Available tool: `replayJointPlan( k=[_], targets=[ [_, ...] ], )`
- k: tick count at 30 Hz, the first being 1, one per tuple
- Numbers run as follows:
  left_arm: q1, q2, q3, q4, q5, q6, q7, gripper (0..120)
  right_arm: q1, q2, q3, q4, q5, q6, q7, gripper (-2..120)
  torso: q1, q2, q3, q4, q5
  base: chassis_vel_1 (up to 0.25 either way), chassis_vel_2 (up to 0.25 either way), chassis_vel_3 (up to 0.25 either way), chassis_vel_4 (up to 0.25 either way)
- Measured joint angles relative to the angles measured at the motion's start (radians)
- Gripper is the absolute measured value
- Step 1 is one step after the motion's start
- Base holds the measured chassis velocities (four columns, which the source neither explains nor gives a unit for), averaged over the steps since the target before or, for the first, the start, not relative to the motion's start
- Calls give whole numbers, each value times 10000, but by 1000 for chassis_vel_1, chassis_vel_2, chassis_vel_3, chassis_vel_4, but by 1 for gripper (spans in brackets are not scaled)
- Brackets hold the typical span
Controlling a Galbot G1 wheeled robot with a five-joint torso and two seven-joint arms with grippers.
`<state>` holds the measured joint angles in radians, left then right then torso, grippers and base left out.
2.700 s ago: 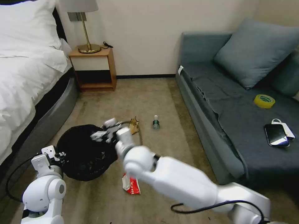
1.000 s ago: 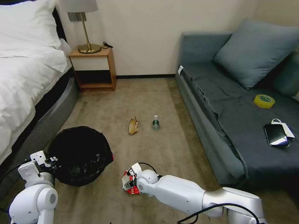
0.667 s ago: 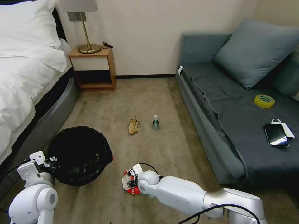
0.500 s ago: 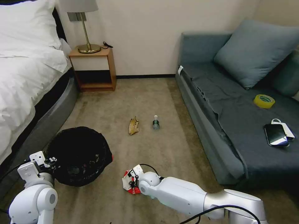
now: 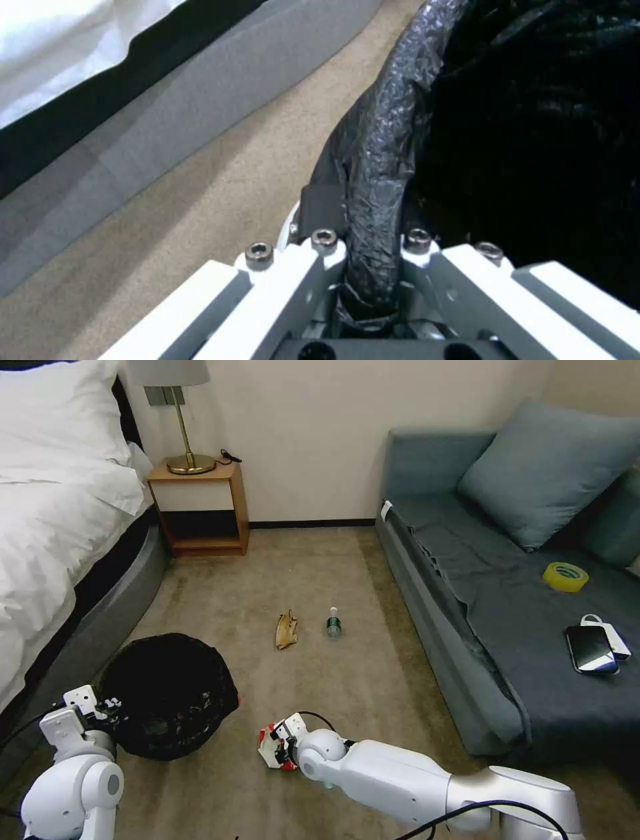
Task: Pick up the trash bin, then pick up the garbage on the floor and place it into the trash bin.
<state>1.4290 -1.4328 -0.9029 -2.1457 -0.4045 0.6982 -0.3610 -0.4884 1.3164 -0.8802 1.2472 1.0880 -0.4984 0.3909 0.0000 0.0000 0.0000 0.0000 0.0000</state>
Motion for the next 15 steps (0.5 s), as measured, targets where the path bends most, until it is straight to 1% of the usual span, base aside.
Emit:
replayJointPlan(
  k=[4,5,6,7,8,9,10,11,12,14,15],
  targets=[
    [23,12,-6,4,-10,0,0,3,104,-446,348,515,-35,68,158,0,0,0,1,1,1,0,0,0,0],
    [16,12,5,16,-12,0,0,3,156,-753,610,846,-58,77,247,0,-1,0,1,1,2,0,0,0,0],
    [12,11,10,20,-15,0,0,3,166,-830,673,926,-62,78,266,0,0,0,1,2,3,0,0,0,0],
    [0,9,22,28,-33,0,2,3,212,-1235,978,1292,-78,82,326,0,0,0,1,2,5,0,0,0,0],
    [0,9,22,28,-33,0,2,3,212,-1235,978,1292,-78,82,326,0,0,0,1,2,5,0,0,0,0],
    [-3,9,42,45,-37,-1,1,3,260,-1841,1424,1772,-115,94,386,0,0,0,0,1,3,0,0,0,0],
    [-2,11,53,55,-37,-1,-1,3,269,-2072,1604,1979,-129,97,397,0,0,0,0,-2,1,0,0,0,0],
    [-2,11,53,55,-37,-1,-1,3,269,-2072,1604,1979,-129,97,397,0,0,0,0,-2,1,0,0,0,0],
    [3,5,107,68,-34,0,0,3,292,-2593,2213,2774,-86,97,423,0,0,0,1,-9,1,0,0,0,0],
    [-1,-20,152,75,-30,-1,5,3,332,-2832,2697,3575,84,99,529,0,0,0,0,-8,1,0,0,0,0],
    [-3,-41,198,97,-1,-1,7,2,391,-2902,3009,4273,337,94,664,0,0,1,1,-4,2,0,0,0,0]
  ],
)
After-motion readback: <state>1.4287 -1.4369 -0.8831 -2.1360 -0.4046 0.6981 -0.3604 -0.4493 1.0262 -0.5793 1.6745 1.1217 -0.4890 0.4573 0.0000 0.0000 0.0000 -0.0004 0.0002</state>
